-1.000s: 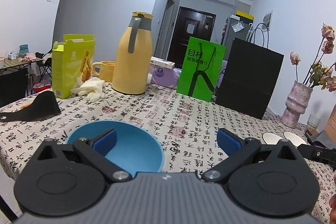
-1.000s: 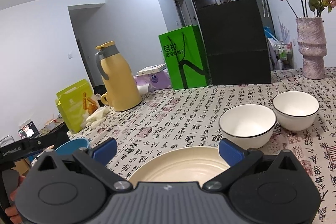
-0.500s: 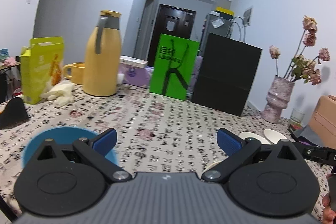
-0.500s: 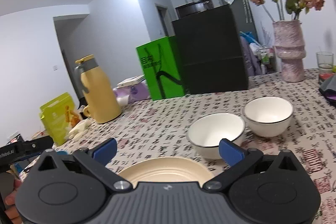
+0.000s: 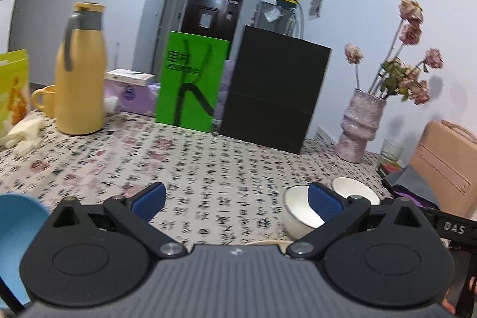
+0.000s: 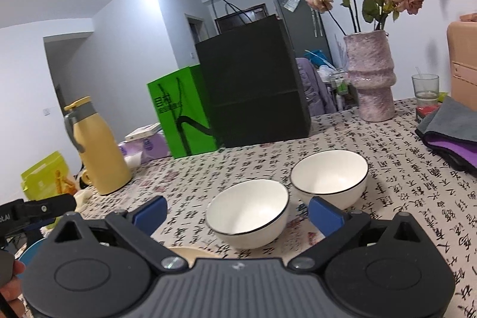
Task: Organize plates and bowls
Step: 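Position both open tools at the rim of a white bowl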
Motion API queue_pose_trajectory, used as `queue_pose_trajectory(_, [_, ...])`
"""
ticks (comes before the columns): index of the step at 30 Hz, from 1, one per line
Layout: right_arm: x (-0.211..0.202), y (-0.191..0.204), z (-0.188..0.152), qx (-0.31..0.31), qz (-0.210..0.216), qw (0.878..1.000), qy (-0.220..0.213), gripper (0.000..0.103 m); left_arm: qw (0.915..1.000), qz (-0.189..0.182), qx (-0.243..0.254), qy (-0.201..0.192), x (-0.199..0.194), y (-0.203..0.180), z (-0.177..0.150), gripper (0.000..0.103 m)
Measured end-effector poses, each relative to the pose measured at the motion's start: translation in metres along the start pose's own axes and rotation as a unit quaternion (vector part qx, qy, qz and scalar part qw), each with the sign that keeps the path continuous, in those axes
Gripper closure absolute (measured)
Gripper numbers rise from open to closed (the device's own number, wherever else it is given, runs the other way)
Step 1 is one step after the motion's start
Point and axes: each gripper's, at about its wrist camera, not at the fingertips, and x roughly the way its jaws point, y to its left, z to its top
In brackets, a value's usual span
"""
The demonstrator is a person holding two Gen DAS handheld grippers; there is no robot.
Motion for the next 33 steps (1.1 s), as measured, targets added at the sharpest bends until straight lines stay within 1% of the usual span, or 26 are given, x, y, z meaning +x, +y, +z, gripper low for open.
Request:
queue_pose_trajectory(6, [0.018, -0.005, 0.009, 0.017, -0.027, 0.999, 0.01, 0.007, 0.9996, -0.022, 0.014, 0.009, 0.027, -0.021, 0.006, 0.0])
queue_pose_trajectory(12, [0.037, -0.009, 0.012, 0.03, -0.06, 0.997, 0.031, 0.007, 0.9982, -0.041, 0.015, 0.041, 0.059, -0.033, 0.014, 0.0])
queue_pose_trajectory(18, [0.06, -0.019, 0.007, 0.05, -0.086, 0.993, 0.063, 0.007, 0.9961, -0.019, 0.036, 0.078, 0.092, -0.045, 0.015, 0.0])
queue_pose_trajectory(22, [0.075, -0.022, 0.011, 0.054, -0.11, 0.989, 0.083, 0.007, 0.9949, -0.003, 0.031, 0.096, 0.108, -0.045, 0.015, 0.0])
queue_pose_trajectory(25, [0.082, -0.025, 0.013, 0.062, -0.114, 0.988, 0.089, 0.007, 0.9938, 0.009, 0.025, 0.108, 0.118, -0.044, 0.017, 0.0])
queue_pose_trajectory(28, [0.087, -0.028, 0.01, 0.069, -0.107, 0.987, 0.094, 0.008, 0.9926, 0.026, 0.032, 0.114, 0.126, -0.046, 0.017, 0.0])
queue_pose_trajectory(30, [0.09, -0.03, 0.007, 0.07, -0.102, 0.987, 0.101, 0.018, 0.9915, 0.033, 0.037, 0.12, 0.131, -0.049, 0.017, 0.0])
queue_pose_trajectory(33, [0.093, -0.031, 0.004, 0.074, -0.097, 0.987, 0.103, 0.019, 0.99, 0.038, 0.037, 0.131, 0.139, -0.052, 0.015, 0.0])
